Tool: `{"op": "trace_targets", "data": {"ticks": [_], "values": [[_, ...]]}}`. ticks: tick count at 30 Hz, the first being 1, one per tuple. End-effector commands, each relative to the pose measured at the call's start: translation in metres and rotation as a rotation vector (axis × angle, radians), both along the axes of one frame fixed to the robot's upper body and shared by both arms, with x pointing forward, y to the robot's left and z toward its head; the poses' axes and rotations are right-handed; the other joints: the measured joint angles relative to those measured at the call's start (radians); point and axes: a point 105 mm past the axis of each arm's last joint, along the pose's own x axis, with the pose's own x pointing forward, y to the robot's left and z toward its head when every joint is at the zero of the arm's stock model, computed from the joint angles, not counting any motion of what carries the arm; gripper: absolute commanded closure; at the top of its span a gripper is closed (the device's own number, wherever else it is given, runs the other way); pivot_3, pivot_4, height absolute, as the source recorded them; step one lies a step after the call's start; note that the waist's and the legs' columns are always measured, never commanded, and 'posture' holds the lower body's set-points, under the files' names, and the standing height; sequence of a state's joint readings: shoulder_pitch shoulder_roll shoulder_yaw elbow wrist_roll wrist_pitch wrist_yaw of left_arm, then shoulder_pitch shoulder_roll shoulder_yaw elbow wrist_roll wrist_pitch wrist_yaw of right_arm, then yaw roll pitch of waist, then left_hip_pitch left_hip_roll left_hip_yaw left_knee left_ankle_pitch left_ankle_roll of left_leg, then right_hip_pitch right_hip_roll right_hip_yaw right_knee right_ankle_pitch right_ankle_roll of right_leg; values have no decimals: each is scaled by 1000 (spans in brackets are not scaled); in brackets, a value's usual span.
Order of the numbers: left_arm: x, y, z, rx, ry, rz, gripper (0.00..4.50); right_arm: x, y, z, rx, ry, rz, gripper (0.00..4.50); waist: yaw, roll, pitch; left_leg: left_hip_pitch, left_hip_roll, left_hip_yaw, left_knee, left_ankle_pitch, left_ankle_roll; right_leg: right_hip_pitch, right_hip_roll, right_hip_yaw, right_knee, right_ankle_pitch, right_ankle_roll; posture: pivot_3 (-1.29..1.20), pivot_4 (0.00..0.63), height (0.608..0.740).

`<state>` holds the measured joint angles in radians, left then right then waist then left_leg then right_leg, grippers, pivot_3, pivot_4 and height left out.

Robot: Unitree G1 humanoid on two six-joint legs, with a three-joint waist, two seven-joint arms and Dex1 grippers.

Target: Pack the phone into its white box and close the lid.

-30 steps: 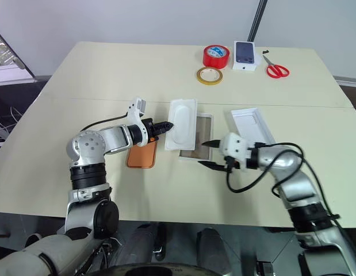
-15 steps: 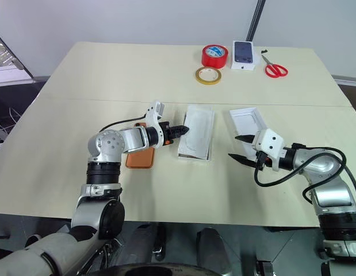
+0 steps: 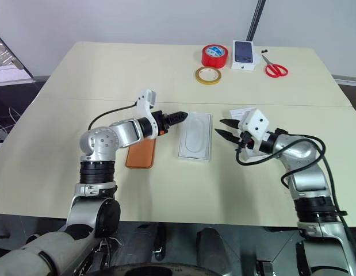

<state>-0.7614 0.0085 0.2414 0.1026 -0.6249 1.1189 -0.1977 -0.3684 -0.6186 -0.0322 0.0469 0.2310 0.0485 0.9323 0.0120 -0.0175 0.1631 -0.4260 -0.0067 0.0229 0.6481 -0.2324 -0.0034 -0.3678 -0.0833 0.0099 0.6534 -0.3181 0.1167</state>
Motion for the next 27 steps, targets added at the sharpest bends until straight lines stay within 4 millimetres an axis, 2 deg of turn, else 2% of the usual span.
{"op": "trace_targets", "data": {"ticks": [1,3,5,9,12,13,15,16,19,23,27], "values": [[-1,5,29,-52,-120,16,1084,6,20,0,-20,-26,21,4452,0,0,0,0,0,0,0,0,0,0,0,0,0,0,0,0,150,728],[2,17,25,-22,-138,53,1084,14,26,-8,-78,-32,-1,4452,-1,0,0,0,0,0,0,0,0,0,0,0,0,0,0,0,150,728],[2,41,17,80,-209,82,1084,26,36,-18,-174,-77,-38,4452,-7,0,0,0,-1,0,0,0,0,0,0,0,0,0,0,0,150,728],[-9,77,6,307,-388,31,1084,39,56,-18,-162,-89,-49,4452,-29,1,1,0,1,2,-4,2,-3,-5,2,3,2,0,0,0,150,728],[-21,96,6,364,-491,-28,1084,38,59,-33,-300,-111,3,4452,-25,2,1,-1,2,2,-5,2,-4,-6,2,3,2,0,0,0,150,728],[-23,107,7,435,-574,-21,1084,35,61,-39,-335,-99,35,4452,-21,2,1,-1,2,2,-4,2,-4,-6,1,2,2,0,-1,0,150,728],[-26,117,9,523,-674,-23,1084,32,61,-46,-363,-83,69,4452,-22,2,2,-1,1,2,-4,2,-3,-5,0,2,1,0,-1,0,150,728],[-28,124,11,517,-708,-20,1084,23,61,-55,-406,-43,133,4452,-20,2,2,-1,1,2,-4,1,-2,-5,-1,3,1,0,-1,0,150,728],[-31,136,11,471,-691,-11,1084,0,61,-65,-463,38,281,4452,-21,2,2,-1,-1,2,-4,-2,4,-4,-4,2,1,0,-1,0,150,728],[-32,139,9,473,-693,0,1084,-4,62,-60,-472,49,317,4452,-27,2,1,0,-1,1,-4,-4,6,-4,-5,2,0,0,-1,0,150,728],[-31,137,10,459,-697,10,1084,-8,71,-49,-412,39,351,4452,-25,2,1,-1,-1,1,-4,-4,6,-4,-5,2,0,0,-1,0,150,728]]}}
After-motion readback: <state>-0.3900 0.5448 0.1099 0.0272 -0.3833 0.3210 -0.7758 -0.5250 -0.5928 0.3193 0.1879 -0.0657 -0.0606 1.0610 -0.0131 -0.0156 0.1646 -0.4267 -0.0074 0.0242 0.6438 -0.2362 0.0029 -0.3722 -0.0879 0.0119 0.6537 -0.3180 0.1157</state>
